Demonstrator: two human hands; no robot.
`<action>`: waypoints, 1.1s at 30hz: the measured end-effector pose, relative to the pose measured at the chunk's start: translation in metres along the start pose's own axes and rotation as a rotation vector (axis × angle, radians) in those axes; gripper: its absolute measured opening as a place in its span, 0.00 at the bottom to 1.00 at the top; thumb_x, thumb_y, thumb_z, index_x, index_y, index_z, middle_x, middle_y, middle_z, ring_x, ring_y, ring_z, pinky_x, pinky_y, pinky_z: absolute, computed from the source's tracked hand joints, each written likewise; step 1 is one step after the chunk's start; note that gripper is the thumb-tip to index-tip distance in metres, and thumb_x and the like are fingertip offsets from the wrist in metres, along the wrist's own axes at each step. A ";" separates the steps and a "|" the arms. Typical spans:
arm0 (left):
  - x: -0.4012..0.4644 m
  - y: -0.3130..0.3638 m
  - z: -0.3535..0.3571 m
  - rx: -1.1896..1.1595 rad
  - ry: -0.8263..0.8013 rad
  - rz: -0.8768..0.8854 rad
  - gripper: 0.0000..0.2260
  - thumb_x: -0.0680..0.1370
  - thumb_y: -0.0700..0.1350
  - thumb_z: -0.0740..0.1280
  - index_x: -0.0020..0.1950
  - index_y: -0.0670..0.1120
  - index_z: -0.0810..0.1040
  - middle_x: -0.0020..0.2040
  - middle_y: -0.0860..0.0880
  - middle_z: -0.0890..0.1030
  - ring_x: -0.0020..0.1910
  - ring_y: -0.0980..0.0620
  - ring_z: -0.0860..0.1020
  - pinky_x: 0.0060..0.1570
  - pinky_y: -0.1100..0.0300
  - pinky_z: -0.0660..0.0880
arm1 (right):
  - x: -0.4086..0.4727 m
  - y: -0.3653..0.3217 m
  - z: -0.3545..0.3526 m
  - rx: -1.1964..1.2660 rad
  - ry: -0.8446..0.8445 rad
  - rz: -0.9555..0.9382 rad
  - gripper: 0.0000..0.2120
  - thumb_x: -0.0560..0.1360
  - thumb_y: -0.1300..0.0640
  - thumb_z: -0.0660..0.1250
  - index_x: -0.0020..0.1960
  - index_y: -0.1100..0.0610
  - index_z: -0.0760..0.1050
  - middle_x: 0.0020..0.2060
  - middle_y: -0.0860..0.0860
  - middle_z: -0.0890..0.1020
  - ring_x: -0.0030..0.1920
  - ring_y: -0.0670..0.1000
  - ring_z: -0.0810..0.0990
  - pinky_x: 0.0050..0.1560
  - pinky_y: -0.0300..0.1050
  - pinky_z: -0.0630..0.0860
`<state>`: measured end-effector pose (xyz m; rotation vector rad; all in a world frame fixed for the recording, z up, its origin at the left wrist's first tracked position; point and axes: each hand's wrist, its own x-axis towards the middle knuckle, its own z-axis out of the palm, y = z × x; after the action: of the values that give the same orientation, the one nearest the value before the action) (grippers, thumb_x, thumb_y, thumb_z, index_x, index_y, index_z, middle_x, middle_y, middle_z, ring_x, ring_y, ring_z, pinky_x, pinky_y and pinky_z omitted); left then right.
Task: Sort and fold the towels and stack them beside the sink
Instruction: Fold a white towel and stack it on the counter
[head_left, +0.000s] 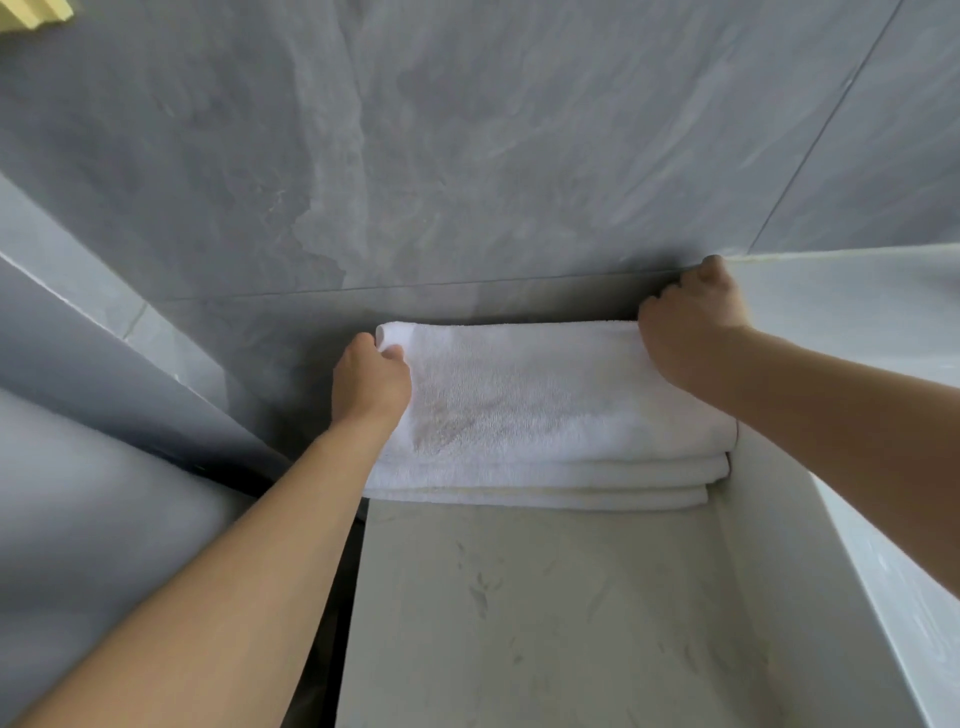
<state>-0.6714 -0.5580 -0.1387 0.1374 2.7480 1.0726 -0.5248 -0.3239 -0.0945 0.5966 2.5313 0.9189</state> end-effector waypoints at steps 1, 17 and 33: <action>-0.002 0.000 0.001 0.050 -0.003 0.022 0.14 0.84 0.45 0.56 0.62 0.37 0.72 0.62 0.41 0.76 0.55 0.40 0.77 0.43 0.55 0.68 | 0.000 -0.002 0.003 -0.024 0.008 -0.003 0.14 0.76 0.54 0.59 0.60 0.50 0.73 0.57 0.47 0.78 0.61 0.52 0.73 0.66 0.50 0.61; -0.022 -0.007 0.031 0.414 0.292 0.289 0.25 0.75 0.37 0.61 0.71 0.45 0.61 0.65 0.39 0.71 0.56 0.35 0.72 0.50 0.47 0.64 | -0.021 -0.044 0.025 0.558 0.454 0.006 0.21 0.74 0.48 0.60 0.61 0.61 0.74 0.55 0.61 0.76 0.52 0.62 0.74 0.57 0.57 0.67; -0.038 -0.011 0.061 0.703 -0.175 0.482 0.31 0.78 0.69 0.41 0.79 0.62 0.37 0.81 0.54 0.36 0.79 0.49 0.34 0.73 0.33 0.36 | -0.026 -0.076 0.069 0.840 0.248 0.091 0.30 0.79 0.37 0.39 0.79 0.42 0.51 0.80 0.51 0.51 0.79 0.57 0.45 0.76 0.60 0.36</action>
<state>-0.6217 -0.5318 -0.1849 0.9688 2.8530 0.0928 -0.4899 -0.3552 -0.1894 0.8690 3.0930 -0.1167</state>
